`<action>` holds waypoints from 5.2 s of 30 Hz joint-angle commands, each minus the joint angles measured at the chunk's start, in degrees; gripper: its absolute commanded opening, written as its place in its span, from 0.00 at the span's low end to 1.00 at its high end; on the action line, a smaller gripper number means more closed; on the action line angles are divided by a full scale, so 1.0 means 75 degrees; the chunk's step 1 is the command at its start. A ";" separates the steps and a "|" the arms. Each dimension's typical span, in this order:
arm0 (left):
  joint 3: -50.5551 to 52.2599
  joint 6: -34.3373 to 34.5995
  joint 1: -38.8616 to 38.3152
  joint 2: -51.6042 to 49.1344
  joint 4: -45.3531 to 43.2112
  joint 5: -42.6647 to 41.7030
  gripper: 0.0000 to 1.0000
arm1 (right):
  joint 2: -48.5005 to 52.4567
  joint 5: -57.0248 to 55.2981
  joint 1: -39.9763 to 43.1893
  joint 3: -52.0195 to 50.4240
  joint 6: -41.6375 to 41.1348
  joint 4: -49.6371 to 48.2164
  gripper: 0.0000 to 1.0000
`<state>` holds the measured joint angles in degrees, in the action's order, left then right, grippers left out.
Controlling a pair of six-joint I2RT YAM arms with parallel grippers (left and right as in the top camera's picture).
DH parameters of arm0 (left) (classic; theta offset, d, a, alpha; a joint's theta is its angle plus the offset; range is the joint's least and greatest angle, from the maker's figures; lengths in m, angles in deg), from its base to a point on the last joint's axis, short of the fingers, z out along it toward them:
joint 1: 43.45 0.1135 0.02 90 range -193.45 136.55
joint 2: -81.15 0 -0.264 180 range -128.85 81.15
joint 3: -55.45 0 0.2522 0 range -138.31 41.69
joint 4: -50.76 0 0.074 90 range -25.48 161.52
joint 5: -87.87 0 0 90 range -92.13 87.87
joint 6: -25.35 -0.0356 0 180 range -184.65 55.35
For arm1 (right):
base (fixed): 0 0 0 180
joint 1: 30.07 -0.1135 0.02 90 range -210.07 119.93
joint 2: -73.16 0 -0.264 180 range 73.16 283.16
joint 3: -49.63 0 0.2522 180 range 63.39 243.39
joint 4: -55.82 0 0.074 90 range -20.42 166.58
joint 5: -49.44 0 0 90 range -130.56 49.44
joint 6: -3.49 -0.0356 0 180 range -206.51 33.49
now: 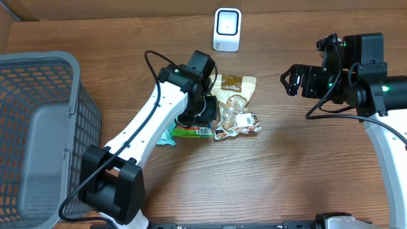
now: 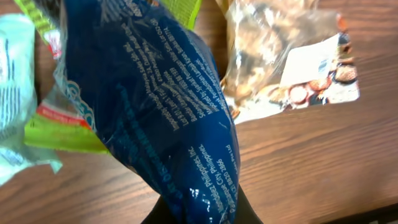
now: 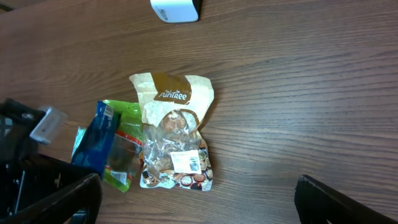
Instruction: Scan the item barcode
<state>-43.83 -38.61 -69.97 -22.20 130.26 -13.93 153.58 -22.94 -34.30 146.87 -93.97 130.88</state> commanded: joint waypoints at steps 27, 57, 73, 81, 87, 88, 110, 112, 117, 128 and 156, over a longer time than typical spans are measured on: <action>-0.4389 -0.0866 0.0539 0.0017 0.2987 0.0487 0.61 | 0.0265 0.0245 -0.0032 0.0163 -0.0003 -0.0061 0.99; -0.4112 -0.0554 0.0539 -0.1195 0.1250 0.0478 0.66 | 0.5802 0.2194 -0.0915 0.0163 0.0892 -0.3334 0.87; -0.4112 -0.0557 0.0519 -0.1673 0.1172 0.0283 0.68 | 0.5782 -0.0230 -0.1501 0.0201 -0.0766 -0.3179 0.04; -0.4112 -0.0557 0.0519 -0.1673 0.1169 0.0280 0.72 | 0.4841 -0.1588 0.0073 0.0332 -0.5129 -0.0883 0.04; -0.4112 -0.0557 0.0519 -0.1676 0.1102 0.0280 0.75 | 0.4500 -0.0644 0.0825 0.0338 -0.2363 -0.0035 0.47; -0.4112 -0.0557 0.0519 -0.1673 0.1102 0.0280 0.75 | 0.4430 -0.0618 0.0909 0.0338 -0.2043 0.0131 0.56; -0.4112 0.1186 0.0851 -0.1676 0.0799 0.1035 0.66 | 0.3657 -0.2040 -0.1011 0.0659 -0.0723 -0.1801 0.73; -0.4112 0.1186 0.0848 -0.1676 0.0740 0.1040 0.66 | 0.3893 -0.2145 -0.1204 0.0603 -0.0606 -0.1813 0.73; -0.4112 0.1186 0.0848 -0.1676 0.0682 0.1037 0.69 | 0.4395 -0.2157 -0.1285 0.0595 -0.1906 -0.1207 0.56; -0.4112 0.1180 0.0836 -0.1676 0.0734 0.1040 0.75 | 0.5074 -0.4065 -0.1268 0.0061 -0.4864 -0.1043 0.44; -0.4112 0.1151 0.0833 -0.1676 0.0804 0.1037 0.80 | 0.5266 -0.2317 0.0778 0.2847 0.2865 0.0487 0.89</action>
<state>-74.93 -30.26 -63.59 -34.05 135.92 -6.78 192.05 -35.99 -29.43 169.50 -84.68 135.21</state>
